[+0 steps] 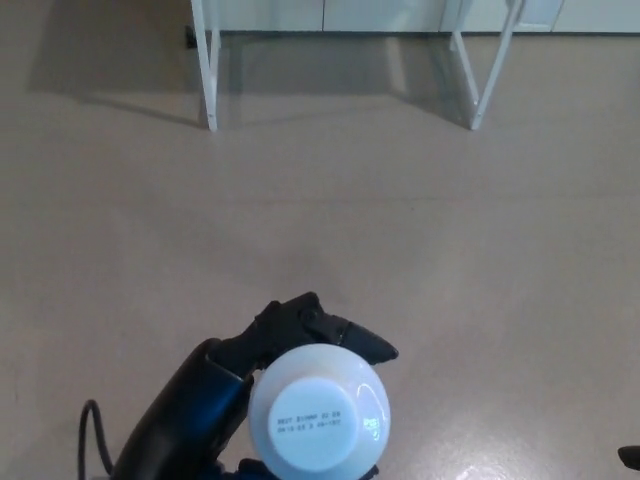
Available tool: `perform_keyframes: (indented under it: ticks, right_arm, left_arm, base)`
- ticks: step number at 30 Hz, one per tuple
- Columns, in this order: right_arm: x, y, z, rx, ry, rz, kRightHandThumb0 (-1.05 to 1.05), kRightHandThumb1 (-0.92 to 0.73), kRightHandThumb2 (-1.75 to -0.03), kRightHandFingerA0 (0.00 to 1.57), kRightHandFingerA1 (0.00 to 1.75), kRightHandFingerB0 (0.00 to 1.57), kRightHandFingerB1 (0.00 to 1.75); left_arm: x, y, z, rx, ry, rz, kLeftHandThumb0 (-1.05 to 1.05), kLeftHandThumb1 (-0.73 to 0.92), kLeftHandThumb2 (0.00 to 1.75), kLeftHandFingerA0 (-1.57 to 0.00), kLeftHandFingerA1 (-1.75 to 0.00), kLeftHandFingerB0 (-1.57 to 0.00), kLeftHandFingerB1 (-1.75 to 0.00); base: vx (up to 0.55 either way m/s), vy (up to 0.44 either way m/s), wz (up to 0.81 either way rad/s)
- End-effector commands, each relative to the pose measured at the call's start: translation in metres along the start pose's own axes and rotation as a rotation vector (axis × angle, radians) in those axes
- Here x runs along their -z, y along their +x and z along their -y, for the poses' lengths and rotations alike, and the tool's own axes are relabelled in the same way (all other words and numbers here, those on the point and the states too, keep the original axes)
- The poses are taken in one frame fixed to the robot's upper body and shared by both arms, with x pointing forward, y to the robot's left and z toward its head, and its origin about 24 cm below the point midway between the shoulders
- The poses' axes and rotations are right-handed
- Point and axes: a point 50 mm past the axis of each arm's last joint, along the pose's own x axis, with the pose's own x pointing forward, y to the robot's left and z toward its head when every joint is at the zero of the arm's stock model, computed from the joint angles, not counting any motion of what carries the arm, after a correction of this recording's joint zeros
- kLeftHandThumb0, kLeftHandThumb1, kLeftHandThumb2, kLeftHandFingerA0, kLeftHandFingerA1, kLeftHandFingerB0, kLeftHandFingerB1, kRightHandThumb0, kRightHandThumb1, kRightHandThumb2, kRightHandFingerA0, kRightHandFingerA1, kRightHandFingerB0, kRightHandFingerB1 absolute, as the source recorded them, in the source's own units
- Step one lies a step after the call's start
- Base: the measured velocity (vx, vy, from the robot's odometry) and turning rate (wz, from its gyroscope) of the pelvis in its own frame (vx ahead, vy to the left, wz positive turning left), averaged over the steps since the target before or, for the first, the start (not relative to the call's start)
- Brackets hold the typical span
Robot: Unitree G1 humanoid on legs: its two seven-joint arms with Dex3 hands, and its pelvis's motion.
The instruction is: The robot picks up a bottle from a person using its left hand and walk towards the table in frontand put the bottle on the table.
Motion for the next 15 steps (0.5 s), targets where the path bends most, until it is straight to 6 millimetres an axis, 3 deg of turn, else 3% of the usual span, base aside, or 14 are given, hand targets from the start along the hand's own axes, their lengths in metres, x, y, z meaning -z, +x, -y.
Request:
perform_keyframes:
  ticks: [1, 4, 5, 8, 15]
  right_arm:
    - [-0.0010, 0.0017, 0.0062, 0.003, -0.003, -0.011, -0.57, -0.56, -0.60, 0.41, 0.36, 0.51, 0.39]
    - [-0.0007, 0.0016, 0.0057, -0.004, -0.021, -0.010, -0.54, -0.58, -0.59, 0.39, 0.36, 0.50, 0.38]
    - [-0.0008, 0.0018, 0.0063, -0.004, -0.016, -0.013, -0.58, -0.50, -0.86, 0.34, 0.48, 0.48, 0.53]
    - [-0.0007, 0.0019, 0.0063, -0.007, -0.006, -0.016, -0.58, -0.50, -0.87, 0.34, 0.49, 0.47, 0.54]
    - [0.0015, 0.0012, 0.0077, -0.017, -0.012, -0.023, -0.54, -0.49, -0.87, 0.31, 0.49, 0.48, 0.55]
  left_arm:
    - [-0.0040, 0.0025, -0.0019, -0.008, 0.022, 0.035, -0.14, 0.79, 0.72, -1.05, -1.23, -0.74, -1.11]
    - [-0.0047, 0.0023, -0.0014, -0.004, 0.017, 0.034, -0.14, 0.78, 0.74, -1.05, -1.23, -0.75, -1.11]
    - [-0.0047, 0.0024, -0.0008, -0.004, 0.006, 0.033, -0.14, 0.78, 0.74, -1.05, -1.23, -0.75, -1.10]
    - [-0.0038, 0.0021, -0.0006, -0.006, 0.018, 0.025, -0.15, 0.79, 0.73, -1.07, -1.21, -0.75, -1.11]
    - [-0.0021, 0.0014, 0.0027, -0.002, -0.007, 0.013, -0.16, 0.82, 0.70, -1.04, -1.30, -0.74, -1.09]
  base:
    - [0.32, -0.040, 0.13]
    - [0.32, -0.112, 0.17]
    - [0.48, -0.217, -0.50]
    - [0.46, -0.193, 0.36]
    - [0.35, -0.080, -0.09]
